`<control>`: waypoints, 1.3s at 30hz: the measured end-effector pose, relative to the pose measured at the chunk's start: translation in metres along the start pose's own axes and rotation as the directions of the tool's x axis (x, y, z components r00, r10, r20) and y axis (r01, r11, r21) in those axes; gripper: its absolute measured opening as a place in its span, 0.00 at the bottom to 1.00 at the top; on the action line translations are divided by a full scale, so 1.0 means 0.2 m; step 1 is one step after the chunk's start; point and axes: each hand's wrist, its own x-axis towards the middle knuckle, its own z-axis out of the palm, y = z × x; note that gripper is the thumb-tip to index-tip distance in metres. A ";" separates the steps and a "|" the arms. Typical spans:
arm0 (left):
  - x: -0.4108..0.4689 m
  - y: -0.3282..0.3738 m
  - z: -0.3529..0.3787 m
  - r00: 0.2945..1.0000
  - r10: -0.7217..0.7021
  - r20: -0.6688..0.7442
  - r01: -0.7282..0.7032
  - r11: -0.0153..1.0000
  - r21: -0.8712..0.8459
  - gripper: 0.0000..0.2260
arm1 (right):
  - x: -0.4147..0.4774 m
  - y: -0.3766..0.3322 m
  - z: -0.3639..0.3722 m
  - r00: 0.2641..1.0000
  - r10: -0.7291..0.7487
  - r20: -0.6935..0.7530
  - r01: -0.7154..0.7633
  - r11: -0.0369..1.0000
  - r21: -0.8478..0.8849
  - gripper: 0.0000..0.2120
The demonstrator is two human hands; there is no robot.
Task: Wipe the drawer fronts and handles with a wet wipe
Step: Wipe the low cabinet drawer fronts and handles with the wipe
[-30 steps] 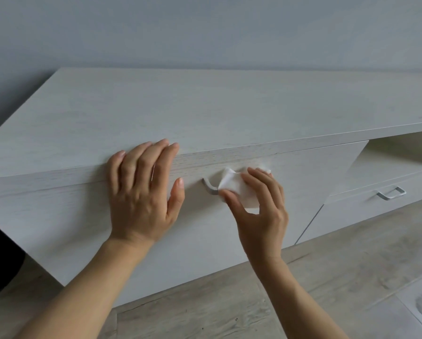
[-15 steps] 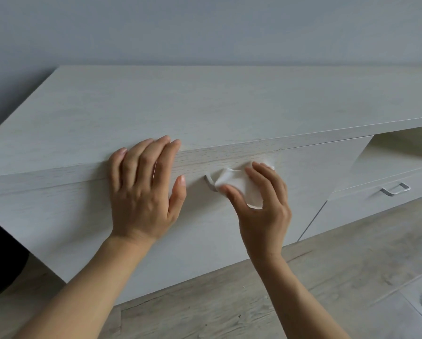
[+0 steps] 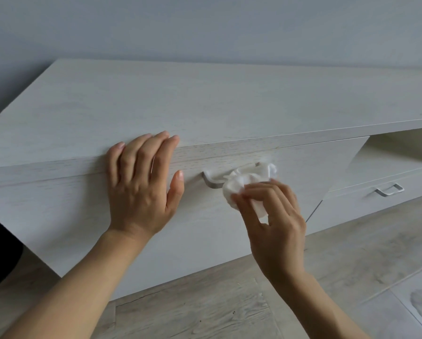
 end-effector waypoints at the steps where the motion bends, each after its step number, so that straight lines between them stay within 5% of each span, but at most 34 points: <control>1: 0.00 0.00 0.00 1.000 -0.001 -0.002 0.001 1.000 0.002 0.19 | 0.03 -0.03 -0.03 0.997 0.073 0.037 -0.074 0.997 0.029 0.03; 4: 0.00 0.01 0.00 1.000 -0.007 -0.004 0.008 1.000 0.008 0.20 | 0.13 -0.07 -0.10 0.942 0.317 0.105 -0.329 0.937 0.122 0.08; 9: 0.00 0.01 0.00 1.000 -0.007 -0.003 0.007 1.000 0.002 0.20 | 0.30 -0.12 -0.16 0.840 0.499 0.213 -0.542 0.779 0.316 0.08; 13: 0.00 0.01 -0.01 1.000 -0.006 -0.007 0.006 1.000 0.003 0.19 | 0.37 -0.16 -0.15 0.739 0.500 0.452 -0.673 0.522 0.524 0.09; 16: 0.01 0.01 0.00 1.000 -0.002 -0.010 0.002 1.000 0.007 0.19 | 0.41 -0.15 -0.13 0.711 0.535 0.457 -0.668 0.309 0.677 0.12; 20: 0.00 0.01 -0.01 1.000 -0.001 0.000 0.001 1.000 -0.006 0.19 | 0.38 -0.03 -0.04 0.697 0.700 0.153 -0.702 0.624 0.342 0.10; 23: 0.00 0.01 -0.01 1.000 -0.008 0.007 0.008 1.000 -0.015 0.19 | 0.34 0.02 0.01 0.660 0.748 0.076 -0.745 0.637 0.199 0.09; 26: 0.00 0.00 0.00 1.000 -0.005 0.005 0.005 1.000 -0.012 0.19 | 0.31 0.01 0.02 0.628 0.777 0.036 -0.760 0.604 0.240 0.10; 30: 0.00 0.00 0.00 1.000 -0.006 -0.003 0.006 1.000 -0.008 0.19 | 0.24 -0.01 0.02 0.746 0.658 0.103 -0.664 0.747 0.036 0.23; 34: 0.00 0.00 0.00 1.000 -0.004 -0.009 0.004 1.000 0.000 0.19 | 0.13 0.02 0.09 0.804 0.593 0.048 -0.543 0.764 -0.348 0.28; 39: 0.00 0.01 0.00 1.000 -0.007 -0.009 0.007 1.000 0.002 0.19 | 0.05 0.01 0.17 0.954 0.298 -0.023 -0.296 0.932 -0.208 0.22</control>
